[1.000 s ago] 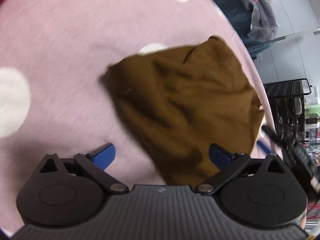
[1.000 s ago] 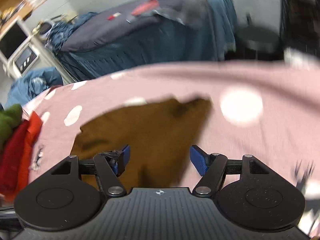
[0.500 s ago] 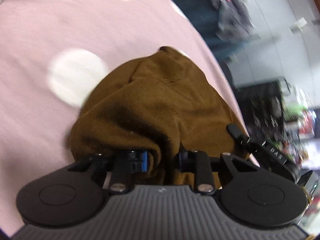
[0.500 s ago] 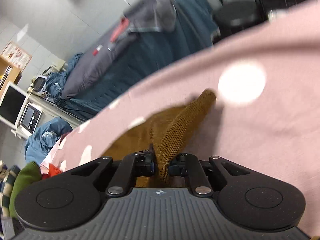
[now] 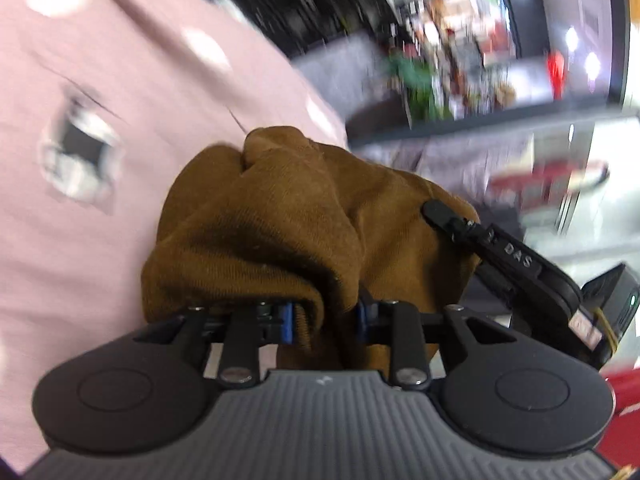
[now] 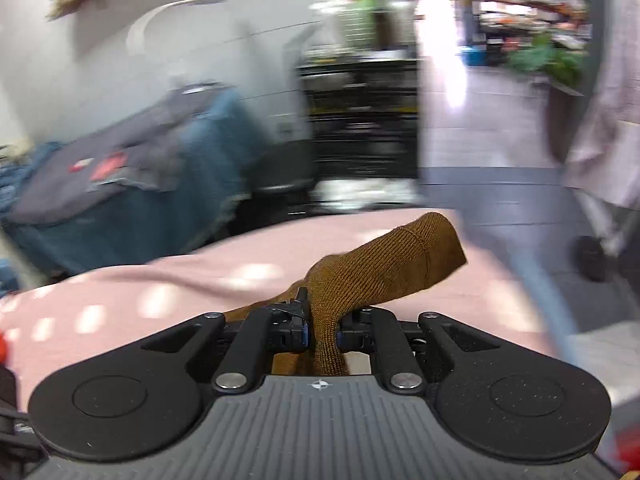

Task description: Fold small clothes

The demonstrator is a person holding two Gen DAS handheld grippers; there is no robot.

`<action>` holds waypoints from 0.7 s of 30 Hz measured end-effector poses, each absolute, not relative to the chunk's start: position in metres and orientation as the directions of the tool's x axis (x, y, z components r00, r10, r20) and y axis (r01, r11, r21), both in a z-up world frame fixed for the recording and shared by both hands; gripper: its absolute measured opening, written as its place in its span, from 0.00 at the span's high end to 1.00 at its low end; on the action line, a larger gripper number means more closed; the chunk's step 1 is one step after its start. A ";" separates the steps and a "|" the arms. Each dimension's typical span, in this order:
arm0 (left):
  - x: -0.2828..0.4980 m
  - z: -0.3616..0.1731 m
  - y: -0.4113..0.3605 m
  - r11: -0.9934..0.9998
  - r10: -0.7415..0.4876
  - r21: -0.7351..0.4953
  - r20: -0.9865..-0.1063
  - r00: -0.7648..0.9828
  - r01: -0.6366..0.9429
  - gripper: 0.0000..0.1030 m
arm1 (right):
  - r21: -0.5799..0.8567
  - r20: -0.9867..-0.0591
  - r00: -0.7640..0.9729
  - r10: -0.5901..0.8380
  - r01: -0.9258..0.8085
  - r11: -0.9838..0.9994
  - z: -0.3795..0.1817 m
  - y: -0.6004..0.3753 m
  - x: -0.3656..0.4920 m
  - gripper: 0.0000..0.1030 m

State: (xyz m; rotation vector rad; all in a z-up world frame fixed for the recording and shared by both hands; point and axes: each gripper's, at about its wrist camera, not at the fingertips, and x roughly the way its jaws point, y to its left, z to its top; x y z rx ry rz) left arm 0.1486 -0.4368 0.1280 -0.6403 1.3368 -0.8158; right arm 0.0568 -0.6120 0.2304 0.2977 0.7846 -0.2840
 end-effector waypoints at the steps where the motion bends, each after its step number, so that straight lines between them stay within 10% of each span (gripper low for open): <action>1: 0.142 0.122 -0.458 0.613 -0.782 -0.770 -0.623 -0.004 0.178 0.64 | 0.149 -0.746 0.648 -0.156 0.390 0.909 0.220 -0.630 0.048 0.79; 4: 0.122 0.097 -0.494 0.733 -0.627 -0.637 -0.768 -0.126 0.238 0.50 | 0.118 -0.821 0.532 -0.208 0.514 0.850 0.172 -0.670 0.026 0.52; 8: 0.114 0.088 -0.488 0.809 -0.465 -0.481 -0.876 -0.132 0.338 0.03 | -0.027 -0.831 0.411 -0.375 0.643 0.765 0.137 -0.674 -0.005 0.30; 12: 0.109 0.124 -0.478 0.763 -0.326 -0.232 -0.944 0.049 0.603 0.00 | 0.032 -0.801 0.467 -0.375 0.658 0.752 0.156 -0.644 -0.027 0.02; 21: 0.104 0.215 -0.491 0.678 -0.328 -0.065 -0.918 0.223 0.732 0.00 | 0.084 -0.866 0.473 -0.161 0.456 0.886 0.206 -0.576 -0.032 0.00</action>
